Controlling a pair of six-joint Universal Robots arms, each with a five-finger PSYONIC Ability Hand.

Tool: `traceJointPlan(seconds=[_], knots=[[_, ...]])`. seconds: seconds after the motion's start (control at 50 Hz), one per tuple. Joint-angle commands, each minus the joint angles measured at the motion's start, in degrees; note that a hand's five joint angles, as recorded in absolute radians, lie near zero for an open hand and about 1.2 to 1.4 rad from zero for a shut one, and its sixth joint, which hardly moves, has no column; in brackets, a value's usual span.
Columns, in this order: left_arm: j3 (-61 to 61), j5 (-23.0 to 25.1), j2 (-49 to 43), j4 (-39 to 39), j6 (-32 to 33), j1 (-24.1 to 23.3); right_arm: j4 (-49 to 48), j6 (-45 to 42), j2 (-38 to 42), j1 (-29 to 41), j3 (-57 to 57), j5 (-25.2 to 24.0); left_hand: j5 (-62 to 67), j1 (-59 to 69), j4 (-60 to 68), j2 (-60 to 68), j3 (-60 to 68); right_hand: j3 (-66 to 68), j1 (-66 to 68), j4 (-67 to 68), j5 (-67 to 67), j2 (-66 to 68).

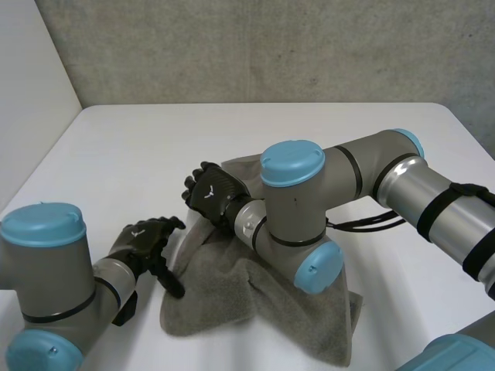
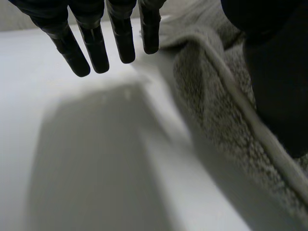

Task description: Fold the towel.

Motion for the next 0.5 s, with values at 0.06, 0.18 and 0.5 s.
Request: traceJointPlan(seconds=[0.06,0.18,0.5], knots=[[1.5,-0.2,-2.2,-0.2,-0.1,-0.4,0.9,0.9,-0.7,-0.3,1.2,1.2,9.0,9.2,9.2,9.1,9.2,-3.7,-3.0,-4.0,-3.3,-3.7],[2.1,0.1,-2.0,-0.4,-1.4,-0.9,2.2,3.2,-5.0,-1.4,6.5,1.1,33.9,34.1,34.1,34.0,34.1,-1.1,-0.4,-1.4,-0.7,-1.1],[2.9,6.8,-0.9,-3.6,-10.9,-3.9,3.4,5.1,0.4,-2.5,-0.4,-6.7,59.9,60.2,60.1,60.0,60.1,5.0,5.7,4.7,5.4,5.0]])
